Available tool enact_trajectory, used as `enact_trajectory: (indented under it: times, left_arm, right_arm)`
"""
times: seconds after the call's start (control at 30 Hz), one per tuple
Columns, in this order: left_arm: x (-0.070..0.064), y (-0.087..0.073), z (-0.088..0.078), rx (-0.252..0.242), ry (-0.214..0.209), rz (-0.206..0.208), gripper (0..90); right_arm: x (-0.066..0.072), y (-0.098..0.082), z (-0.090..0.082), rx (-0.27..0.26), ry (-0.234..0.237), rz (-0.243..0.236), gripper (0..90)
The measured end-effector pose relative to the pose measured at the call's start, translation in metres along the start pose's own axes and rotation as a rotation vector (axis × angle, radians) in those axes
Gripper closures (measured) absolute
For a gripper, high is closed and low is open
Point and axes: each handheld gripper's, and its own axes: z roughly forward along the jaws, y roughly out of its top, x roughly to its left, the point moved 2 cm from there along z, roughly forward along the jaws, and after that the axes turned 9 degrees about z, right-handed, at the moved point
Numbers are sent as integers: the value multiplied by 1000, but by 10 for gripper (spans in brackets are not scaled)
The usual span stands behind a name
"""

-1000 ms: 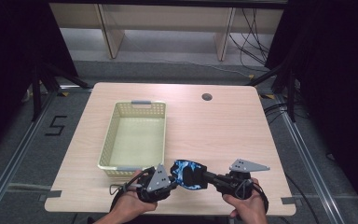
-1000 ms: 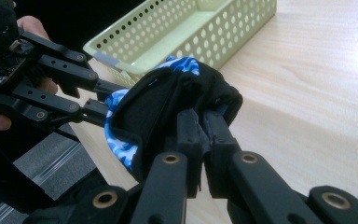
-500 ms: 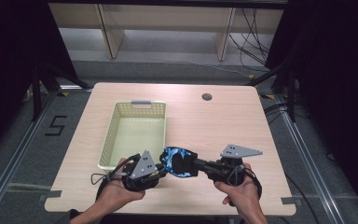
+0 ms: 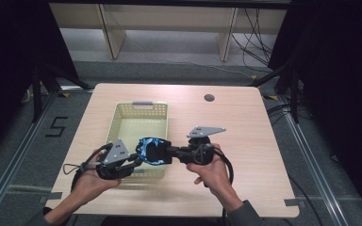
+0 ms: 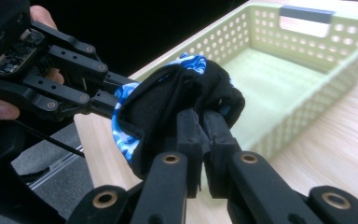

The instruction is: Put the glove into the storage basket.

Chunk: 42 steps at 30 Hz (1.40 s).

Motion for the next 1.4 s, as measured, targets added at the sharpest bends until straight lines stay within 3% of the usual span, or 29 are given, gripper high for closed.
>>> enact_trajectory:
  times: [0.07,0.1,0.23,0.4,0.47,0.6,0.63,0.73,0.83,0.87,0.93,1.03,1.07,1.13,1.17,1.2,1.23,1.33,1.4]
  left_arm:
    - [10,-9,-2,4,5,-17,766]
    - [13,-13,-2,10,8,-23,766]
    - [23,-27,-2,22,1,-56,766]
    - [35,-44,0,73,0,-74,765]
    - [40,-49,2,104,-17,-74,765]
    - [46,-57,7,125,-35,-113,762]
    - [48,-58,7,135,-38,-101,760]
    - [47,-62,9,148,-67,-132,744]
    - [48,-64,11,163,-89,-136,720]
    - [49,-64,11,166,-96,-136,703]
    - [50,-63,10,193,-97,-153,653]
    - [50,-59,5,205,-88,-143,595]
    - [52,-56,2,203,-72,-134,572]
    - [51,-53,-1,196,-82,-139,546]
    - [51,-49,-3,197,-69,-105,542]
    - [51,-49,-3,197,-69,-105,523]
    - [51,-48,-3,203,-70,-81,523]
    - [51,-47,-4,211,-54,-119,471]
    - [56,-47,-6,215,-61,-104,469]
  right_arm:
    - [0,5,13,18,0,-21,873]
    - [2,7,19,36,-3,5,873]
    - [1,11,41,68,6,5,873]
    - [-1,14,68,132,-13,15,872]
    - [-4,15,80,163,-22,33,873]
    - [-8,14,98,216,-50,40,872]
    - [-9,13,101,225,-51,46,872]
    - [-12,10,106,245,-47,63,872]
    - [-14,6,112,276,-60,88,872]
    - [-15,6,114,281,-71,77,872]
    - [-17,5,116,293,-69,70,872]
    - [-15,3,117,344,-106,120,872]
    - [-17,3,119,340,-88,100,872]
    - [-15,3,120,360,-106,115,872]
    - [-15,3,121,362,-109,111,872]
    - [-15,3,121,362,-109,111,872]
    - [-18,4,123,357,-99,55,872]
    - [-20,4,123,366,-115,64,872]
    - [-21,3,123,374,-118,61,872]
